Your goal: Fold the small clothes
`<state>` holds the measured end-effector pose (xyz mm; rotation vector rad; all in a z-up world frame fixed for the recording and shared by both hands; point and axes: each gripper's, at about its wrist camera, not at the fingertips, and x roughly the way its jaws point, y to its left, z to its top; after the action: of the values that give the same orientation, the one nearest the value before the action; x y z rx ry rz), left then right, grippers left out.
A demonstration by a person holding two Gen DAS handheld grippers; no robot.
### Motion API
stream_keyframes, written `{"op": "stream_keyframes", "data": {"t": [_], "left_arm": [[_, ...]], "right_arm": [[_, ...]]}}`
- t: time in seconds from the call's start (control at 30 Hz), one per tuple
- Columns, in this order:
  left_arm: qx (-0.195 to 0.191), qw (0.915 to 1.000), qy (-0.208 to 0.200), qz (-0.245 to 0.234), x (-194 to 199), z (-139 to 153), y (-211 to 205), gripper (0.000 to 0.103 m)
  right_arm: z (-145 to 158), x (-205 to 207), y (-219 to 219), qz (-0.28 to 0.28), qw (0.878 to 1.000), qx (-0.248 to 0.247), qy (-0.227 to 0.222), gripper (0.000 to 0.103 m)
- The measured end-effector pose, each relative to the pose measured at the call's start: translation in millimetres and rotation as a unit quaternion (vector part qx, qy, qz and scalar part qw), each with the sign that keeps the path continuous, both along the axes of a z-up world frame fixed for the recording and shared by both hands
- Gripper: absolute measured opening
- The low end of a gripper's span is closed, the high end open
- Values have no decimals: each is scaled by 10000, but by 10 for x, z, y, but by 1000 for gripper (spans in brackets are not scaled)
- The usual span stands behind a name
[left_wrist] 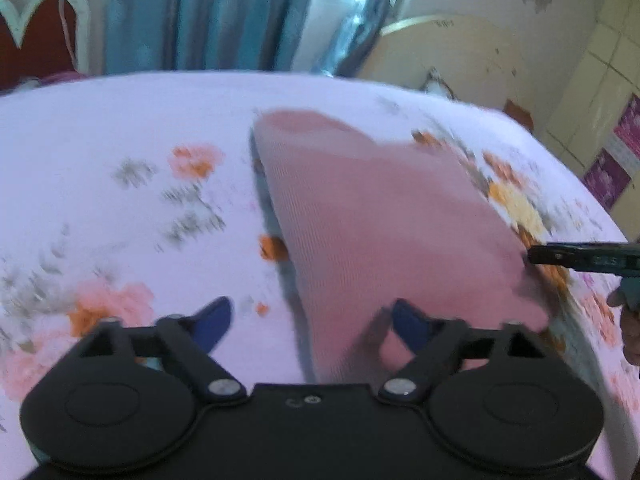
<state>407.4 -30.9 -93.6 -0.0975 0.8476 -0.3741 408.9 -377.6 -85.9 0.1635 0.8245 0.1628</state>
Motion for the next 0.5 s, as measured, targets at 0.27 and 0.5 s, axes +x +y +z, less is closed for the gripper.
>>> {"op": "stream_keyframes", "data": {"t": [0.27, 0.5], "left_arm": [[-479, 9982, 329, 144, 395, -24, -63, 80], [-449, 9978, 402, 263, 555, -90, -176, 81]], "right_arm": [[-160, 568, -324, 66, 9874, 1469, 590, 57], [-284, 763, -419, 152, 9943, 867, 595, 57]]}}
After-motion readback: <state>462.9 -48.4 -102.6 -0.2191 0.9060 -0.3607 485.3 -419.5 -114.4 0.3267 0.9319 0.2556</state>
